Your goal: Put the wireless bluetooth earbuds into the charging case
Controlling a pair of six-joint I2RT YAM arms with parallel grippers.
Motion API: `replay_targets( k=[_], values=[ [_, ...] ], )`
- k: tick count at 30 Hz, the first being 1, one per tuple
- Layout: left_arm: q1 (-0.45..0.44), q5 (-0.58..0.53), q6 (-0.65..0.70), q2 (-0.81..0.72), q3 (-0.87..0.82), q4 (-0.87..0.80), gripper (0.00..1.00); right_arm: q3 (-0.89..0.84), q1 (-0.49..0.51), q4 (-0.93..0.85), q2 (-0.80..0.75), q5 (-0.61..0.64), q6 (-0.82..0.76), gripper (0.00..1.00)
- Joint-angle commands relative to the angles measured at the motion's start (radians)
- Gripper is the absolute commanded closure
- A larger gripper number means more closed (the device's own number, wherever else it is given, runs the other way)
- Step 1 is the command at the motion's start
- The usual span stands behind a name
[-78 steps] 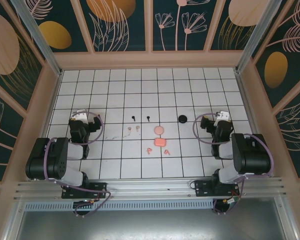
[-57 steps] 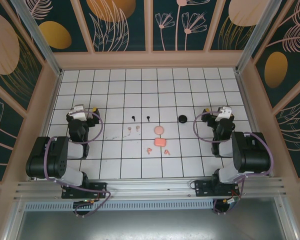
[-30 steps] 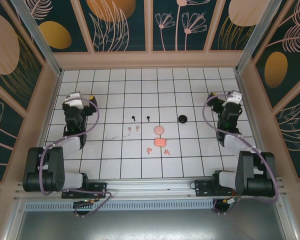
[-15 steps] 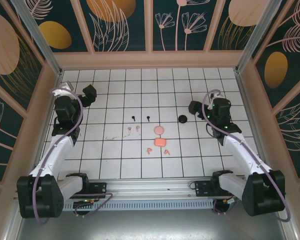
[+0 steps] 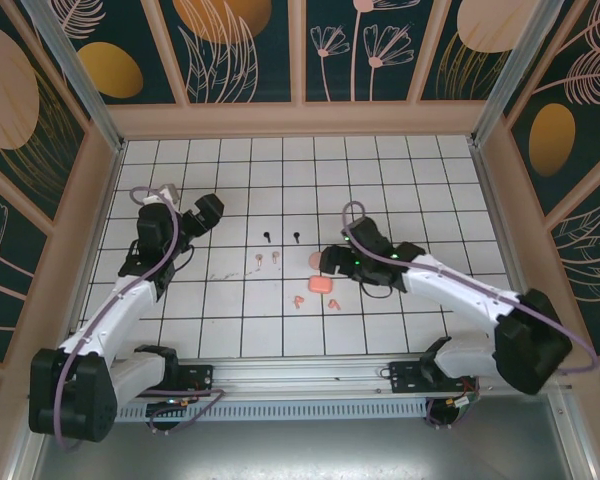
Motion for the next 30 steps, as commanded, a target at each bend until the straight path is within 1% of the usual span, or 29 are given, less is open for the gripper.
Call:
replay_targets(
  k=[1,8,15,25,30],
  values=[
    [-0.019,0.014,-0.012,0.04,-0.006,-0.026,0.04,0.089,0.052,-0.102,0.086,0.078,0.081,0.09],
    [-0.029,-0.024,0.014,0.095,0.005,-0.04,0.04,0.196,0.111,-0.142,0.246,0.099,0.139,0.08],
    [-0.029,-0.002,0.023,0.122,0.022,-0.033,0.03,0.327,0.165,-0.237,0.406,0.157,0.153,0.06],
    [-0.031,0.011,0.003,0.114,0.017,-0.029,0.03,0.339,0.172,-0.227,0.447,0.147,0.17,0.05],
    [-0.049,0.003,-0.007,0.124,0.025,-0.022,0.03,0.335,0.172,-0.224,0.455,0.141,0.169,0.05]
  ],
)
